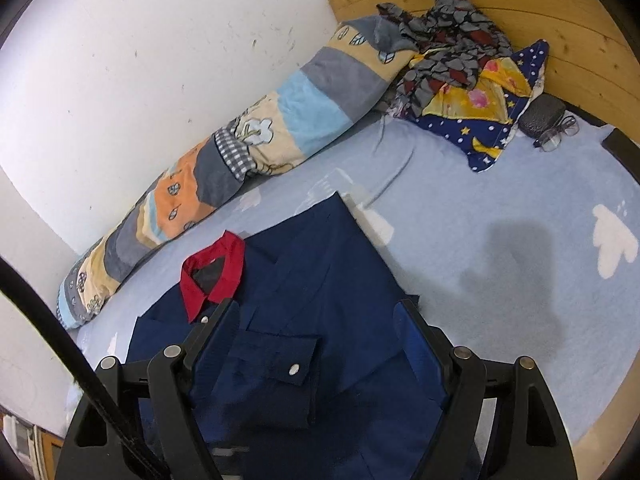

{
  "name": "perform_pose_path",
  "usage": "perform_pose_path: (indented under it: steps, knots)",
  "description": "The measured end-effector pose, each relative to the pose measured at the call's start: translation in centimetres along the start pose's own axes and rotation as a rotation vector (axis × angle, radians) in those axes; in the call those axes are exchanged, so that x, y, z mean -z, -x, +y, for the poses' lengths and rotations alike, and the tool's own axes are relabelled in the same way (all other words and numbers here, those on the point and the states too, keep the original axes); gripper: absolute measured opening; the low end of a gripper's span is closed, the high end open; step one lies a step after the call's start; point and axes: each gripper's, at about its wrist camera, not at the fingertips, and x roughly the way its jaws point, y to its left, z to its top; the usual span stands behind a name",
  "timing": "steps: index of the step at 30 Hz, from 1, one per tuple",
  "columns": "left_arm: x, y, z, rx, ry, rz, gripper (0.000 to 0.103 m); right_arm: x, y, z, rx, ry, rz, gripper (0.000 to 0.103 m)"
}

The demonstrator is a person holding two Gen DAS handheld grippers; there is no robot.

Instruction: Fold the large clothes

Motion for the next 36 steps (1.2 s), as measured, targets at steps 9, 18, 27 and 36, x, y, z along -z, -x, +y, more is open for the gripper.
perform_pose_path:
  steps: [9,18,27,36]
  knots:
    - [2.4,3.0,21.4,-0.419,0.385,0.087,0.078,1.9,-3.3,2.3,-0.04,0.087,0.14,0.084]
    - [2.6,3.5,23.8,-0.384,0.424,0.076,0.075,5.3,-8.0,3.4,-0.08,0.12,0.347,0.077]
    - [3.9,1.4,25.5,-0.482,0.4,0.162,0.077,8.7,-12.6,2.9,-0.073,0.084,0.548,0.071]
    - [-3.2,3.1,18.1,-0.452,0.18,0.007,0.081,7.0,-8.8,4.3,-0.055,0.126,0.408,0.07]
